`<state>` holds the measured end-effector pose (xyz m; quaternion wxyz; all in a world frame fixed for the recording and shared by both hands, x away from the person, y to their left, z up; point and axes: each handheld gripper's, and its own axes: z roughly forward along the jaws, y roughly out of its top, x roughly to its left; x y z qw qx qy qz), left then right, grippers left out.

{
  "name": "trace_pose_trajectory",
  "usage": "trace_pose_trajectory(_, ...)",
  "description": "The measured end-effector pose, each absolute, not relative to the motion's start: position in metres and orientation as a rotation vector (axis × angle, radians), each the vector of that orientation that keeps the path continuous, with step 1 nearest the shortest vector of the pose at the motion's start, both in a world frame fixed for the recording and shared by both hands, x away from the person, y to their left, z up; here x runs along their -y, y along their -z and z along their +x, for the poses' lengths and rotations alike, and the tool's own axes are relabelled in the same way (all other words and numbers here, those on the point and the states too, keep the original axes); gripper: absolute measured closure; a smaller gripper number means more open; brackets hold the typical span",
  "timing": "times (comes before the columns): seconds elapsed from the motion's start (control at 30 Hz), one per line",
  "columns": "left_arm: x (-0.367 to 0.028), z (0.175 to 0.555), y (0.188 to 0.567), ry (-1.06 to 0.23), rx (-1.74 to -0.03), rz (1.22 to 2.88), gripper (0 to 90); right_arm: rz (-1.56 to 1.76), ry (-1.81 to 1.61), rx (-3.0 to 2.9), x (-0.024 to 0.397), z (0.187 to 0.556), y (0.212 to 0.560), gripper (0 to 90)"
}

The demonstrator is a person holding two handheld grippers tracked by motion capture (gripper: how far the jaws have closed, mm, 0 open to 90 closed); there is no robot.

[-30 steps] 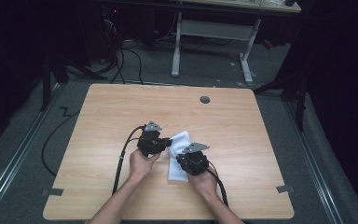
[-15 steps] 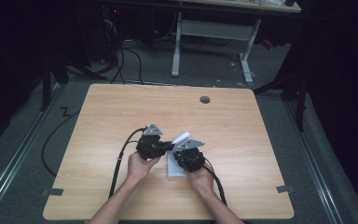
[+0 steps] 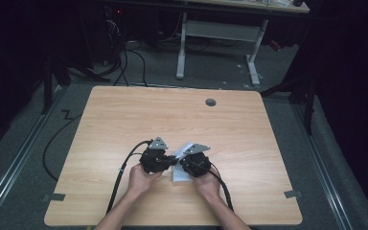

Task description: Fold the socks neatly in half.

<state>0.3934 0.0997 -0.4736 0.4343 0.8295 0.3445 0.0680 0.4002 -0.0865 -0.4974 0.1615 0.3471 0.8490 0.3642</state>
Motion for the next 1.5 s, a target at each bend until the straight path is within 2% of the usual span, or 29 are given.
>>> trace_pose_trajectory(0.33,-0.096,0.399,0.487,-0.16,-0.9,2.089,83.0,0.987,-1.037,-2.429,0.1,0.387,0.493,68.9)
trace_pose_trajectory(0.6,-0.094,0.404,0.493,-0.164,-0.92,2.089,83.1,0.968,-1.064,-2.436,0.119,0.364,0.494,65.3)
trace_pose_trajectory(0.8,-0.091,0.41,0.494,-0.187,-0.934,2.097,83.3,0.975,-1.072,-2.431,0.117,0.362,0.498,61.1)
trace_pose_trajectory(1.03,-0.09,0.418,0.49,-0.214,-0.934,2.109,83.4,1.052,-1.094,-2.414,0.115,0.375,0.506,59.1)
trace_pose_trajectory(1.5,-0.099,0.408,0.475,-0.248,-0.899,2.089,83.5,1.055,-1.067,-2.379,0.109,0.38,0.507,61.9)
